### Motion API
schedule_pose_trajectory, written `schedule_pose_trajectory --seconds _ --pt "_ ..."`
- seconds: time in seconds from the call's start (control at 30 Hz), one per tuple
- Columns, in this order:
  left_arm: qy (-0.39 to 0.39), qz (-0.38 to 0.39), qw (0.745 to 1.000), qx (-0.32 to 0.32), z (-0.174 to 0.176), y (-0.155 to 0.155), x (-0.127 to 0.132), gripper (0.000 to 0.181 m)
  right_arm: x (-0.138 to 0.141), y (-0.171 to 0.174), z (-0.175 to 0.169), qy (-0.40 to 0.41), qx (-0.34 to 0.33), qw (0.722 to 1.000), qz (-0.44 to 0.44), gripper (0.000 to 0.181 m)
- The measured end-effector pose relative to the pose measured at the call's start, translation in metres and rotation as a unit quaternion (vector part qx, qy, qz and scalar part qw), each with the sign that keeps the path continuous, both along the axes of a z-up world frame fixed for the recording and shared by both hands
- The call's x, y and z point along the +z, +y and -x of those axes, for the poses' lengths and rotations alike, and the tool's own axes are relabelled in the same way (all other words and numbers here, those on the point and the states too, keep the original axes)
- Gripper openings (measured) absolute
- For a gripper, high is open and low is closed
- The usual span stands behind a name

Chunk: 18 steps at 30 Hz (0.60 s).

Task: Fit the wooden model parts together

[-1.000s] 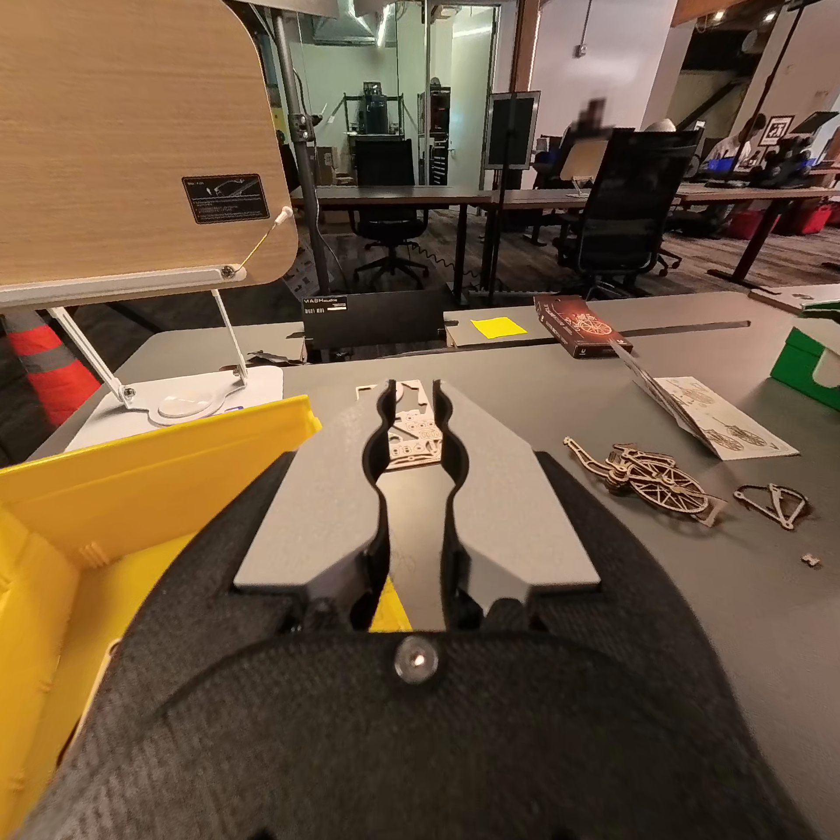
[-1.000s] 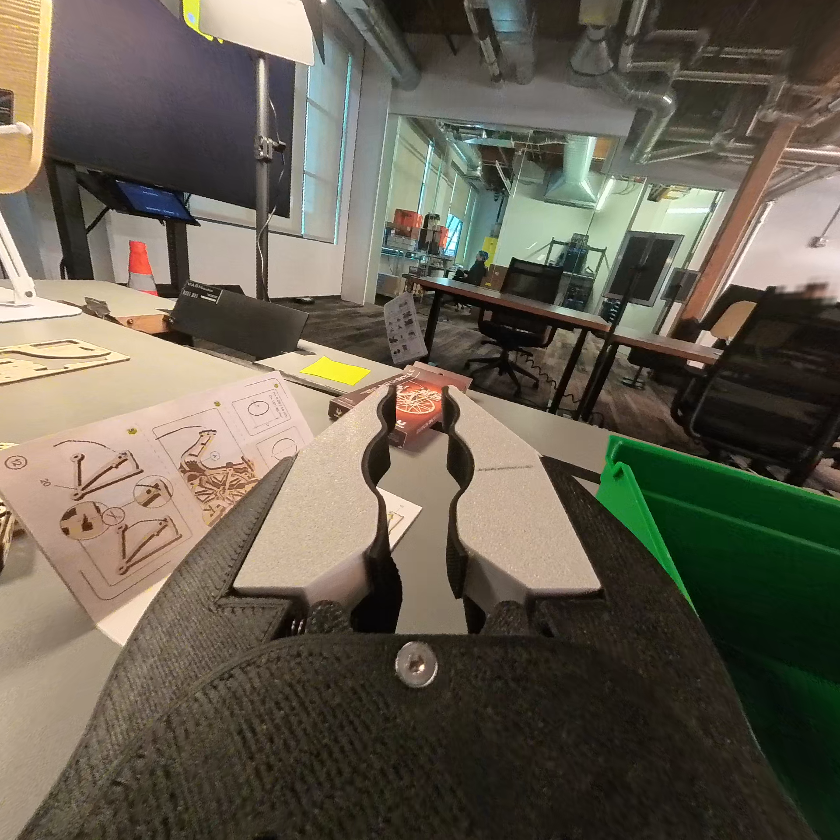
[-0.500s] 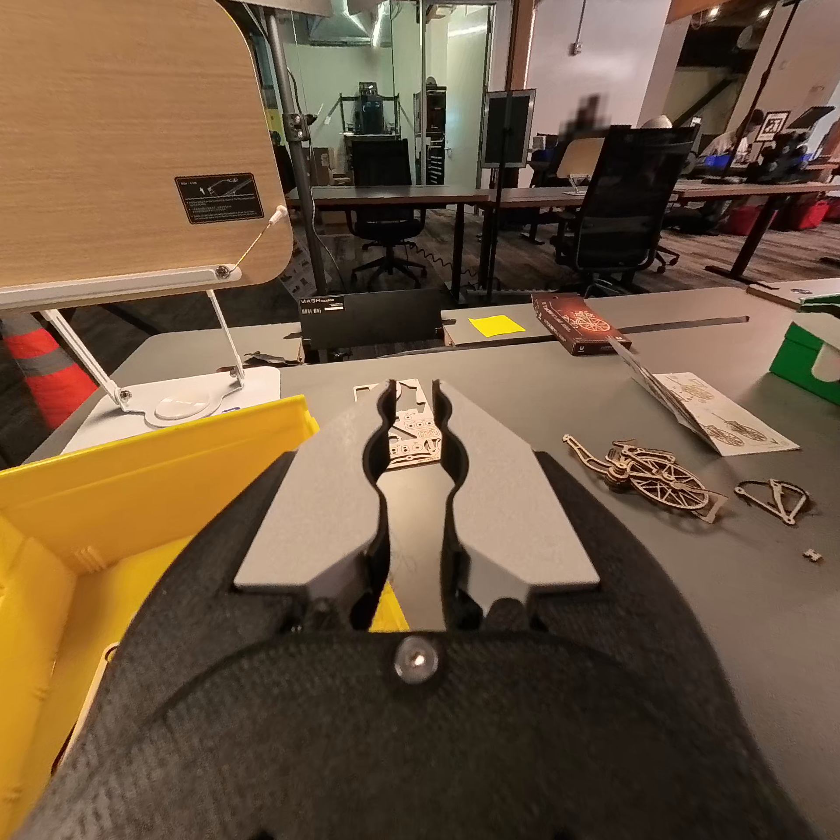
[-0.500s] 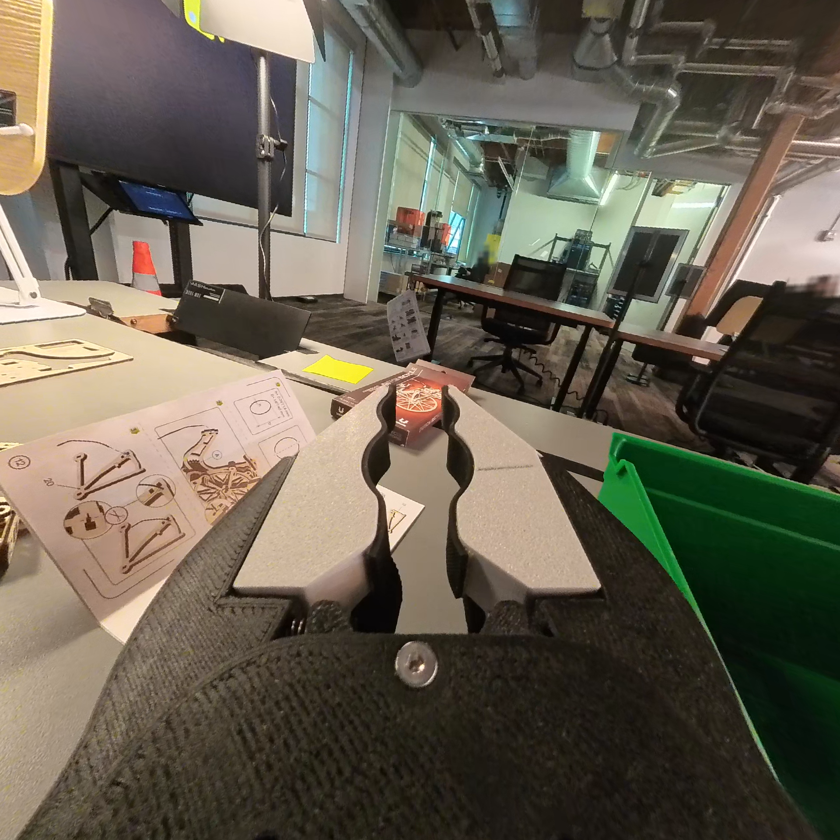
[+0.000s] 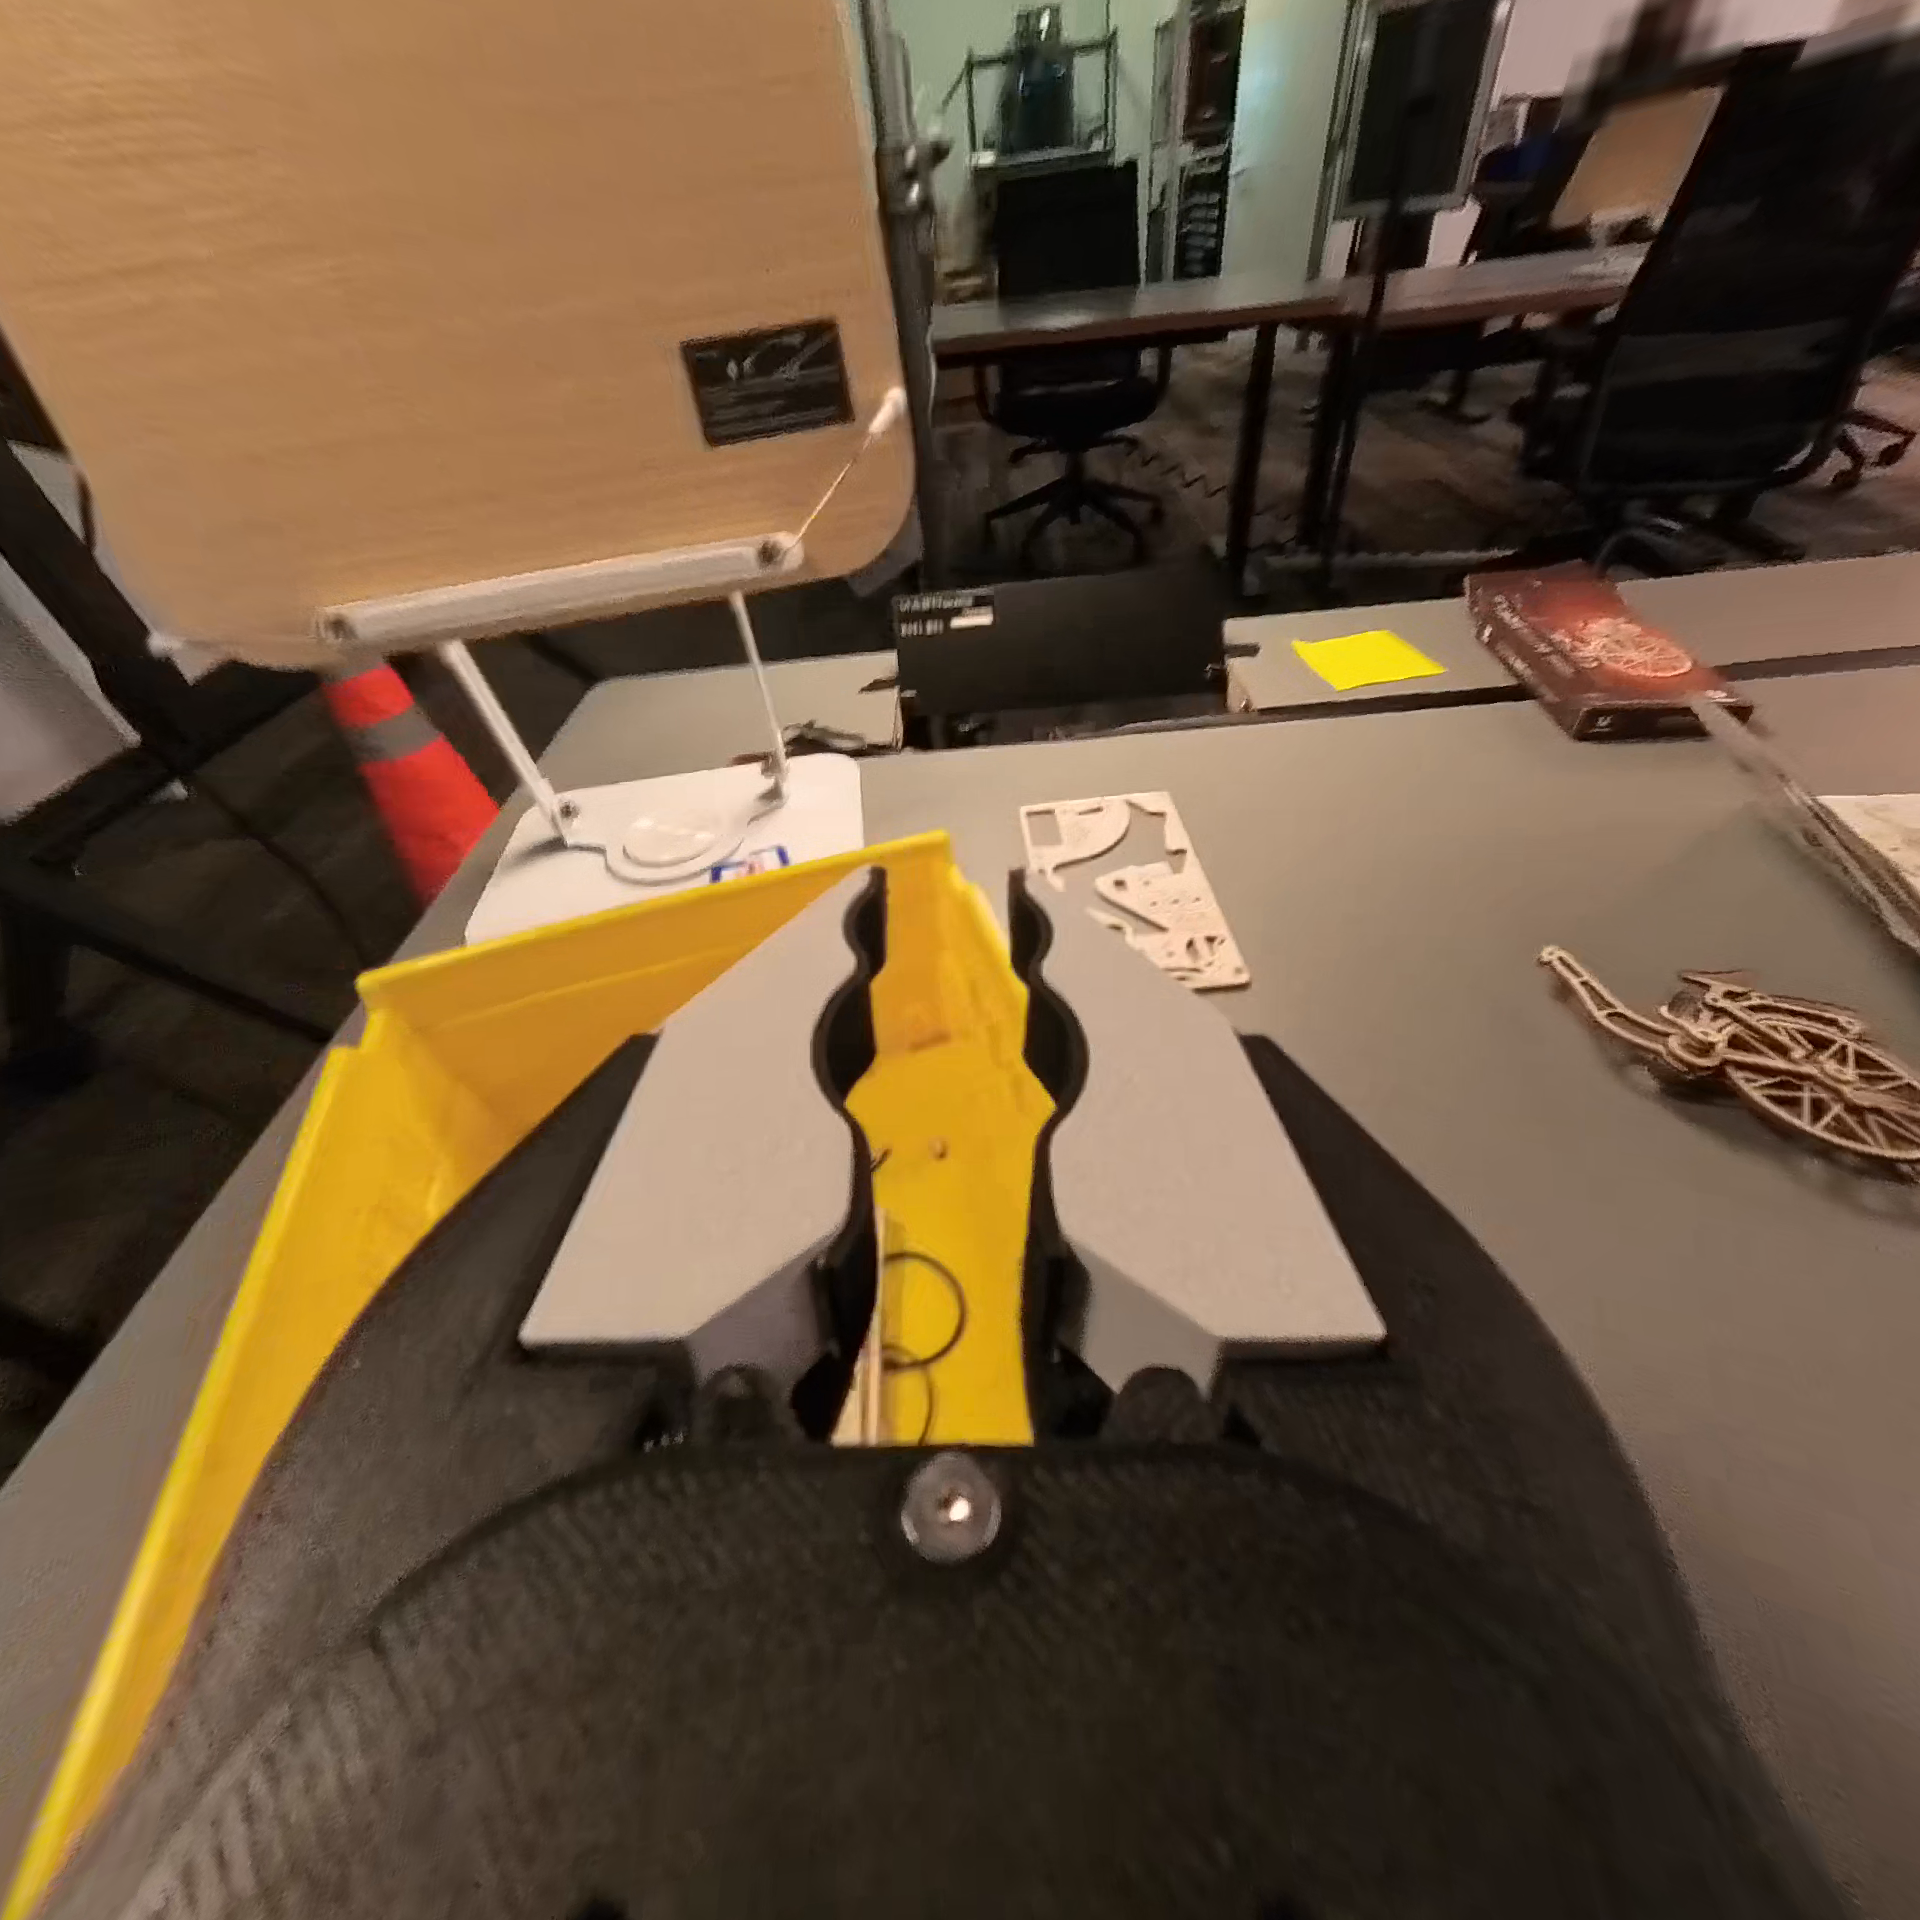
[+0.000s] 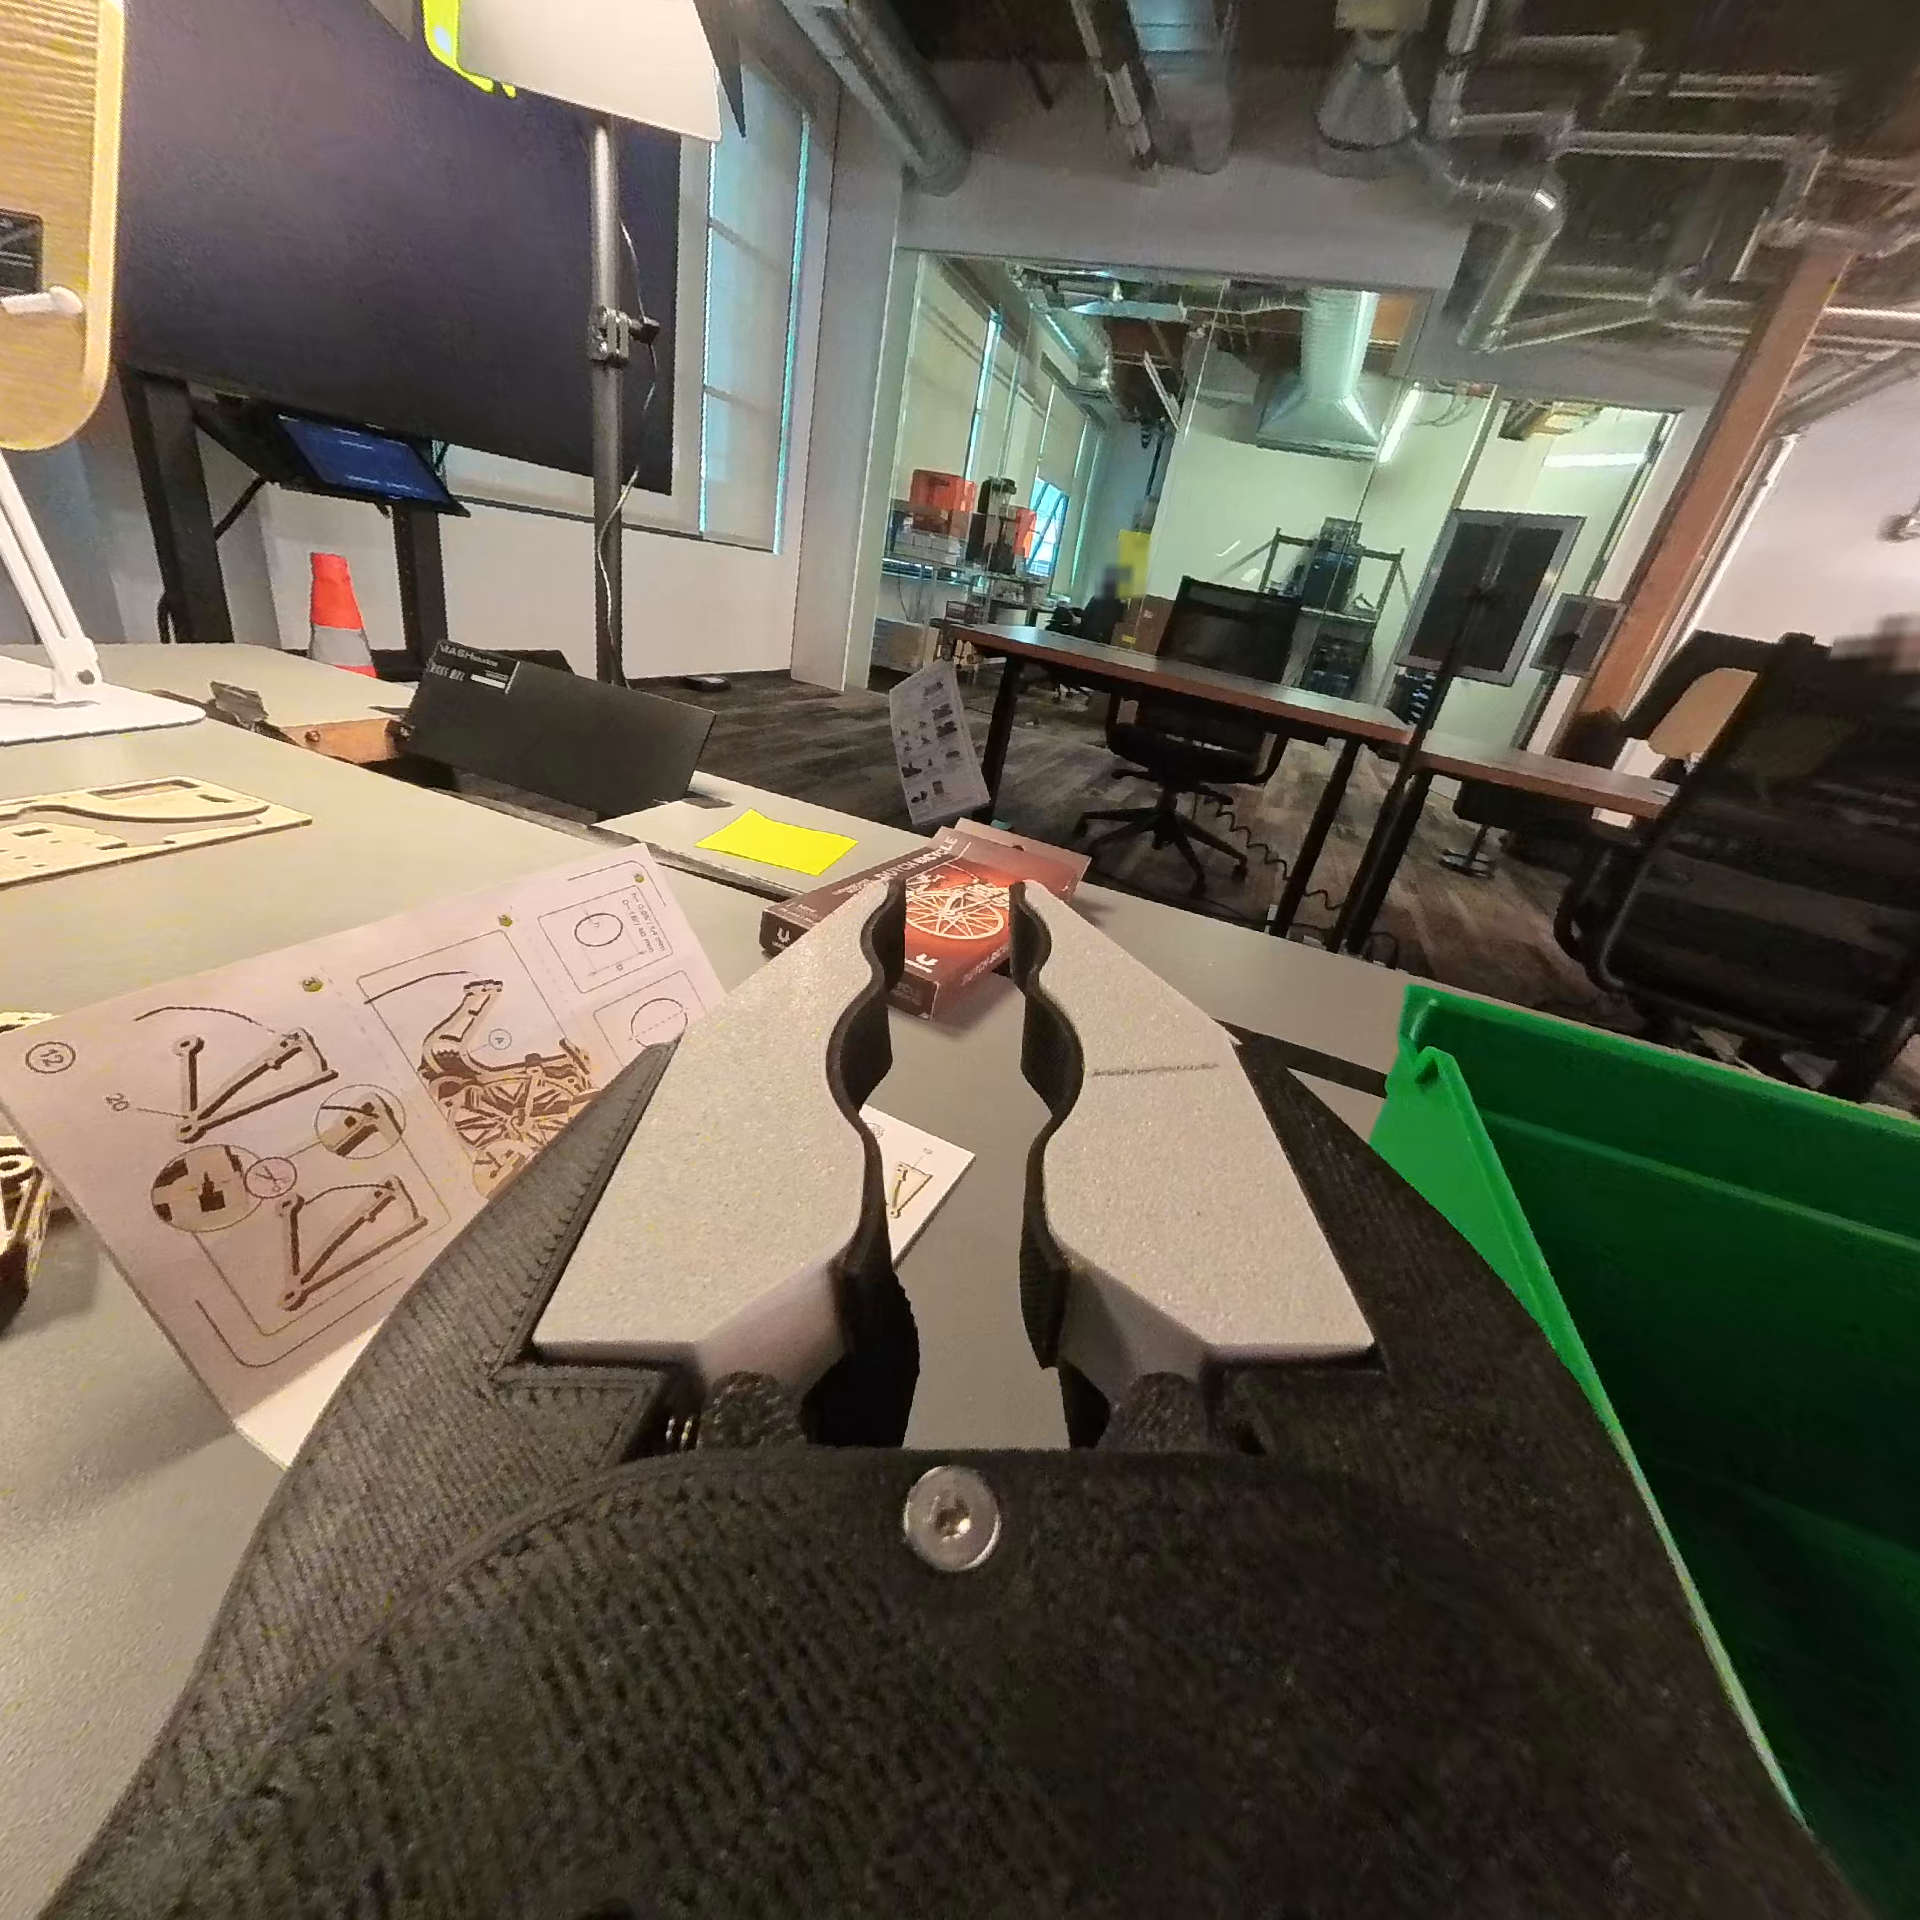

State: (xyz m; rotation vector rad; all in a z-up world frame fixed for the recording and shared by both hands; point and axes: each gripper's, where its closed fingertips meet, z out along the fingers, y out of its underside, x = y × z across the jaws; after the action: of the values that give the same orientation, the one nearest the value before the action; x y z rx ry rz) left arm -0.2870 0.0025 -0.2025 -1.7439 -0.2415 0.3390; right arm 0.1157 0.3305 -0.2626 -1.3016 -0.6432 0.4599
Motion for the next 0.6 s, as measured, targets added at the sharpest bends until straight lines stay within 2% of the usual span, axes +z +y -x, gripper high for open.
schedule_pose_trajectory --seconds 0.07,0.17,0.27,0.37,0.47,0.6 --pt "-0.027 0.037 0.999 0.015 0.018 -0.009 -0.013 0.029 0.000 0.000 0.000 -0.001 0.000 1.000 0.001 0.018" --pt "-0.058 0.125 0.989 0.051 0.045 -0.027 -0.045 0.034 0.000 0.000 0.000 -0.001 0.000 1.000 0.001 0.018" --pt "-0.113 0.224 0.967 0.052 0.055 -0.045 -0.087 0.040 -0.001 0.000 0.000 -0.001 0.000 1.000 0.002 0.018" --pt "-0.160 0.293 0.940 0.070 0.062 -0.064 -0.120 0.060 -0.001 0.000 0.001 -0.001 0.001 1.000 0.002 0.018" --pt "-0.197 0.321 0.924 0.065 0.057 -0.071 -0.139 0.077 -0.001 0.000 0.001 -0.004 0.001 1.000 0.003 0.018" --pt "-0.179 0.367 0.910 0.080 0.059 -0.081 -0.154 0.100 -0.002 0.000 0.002 -0.004 0.001 1.000 0.004 0.018"
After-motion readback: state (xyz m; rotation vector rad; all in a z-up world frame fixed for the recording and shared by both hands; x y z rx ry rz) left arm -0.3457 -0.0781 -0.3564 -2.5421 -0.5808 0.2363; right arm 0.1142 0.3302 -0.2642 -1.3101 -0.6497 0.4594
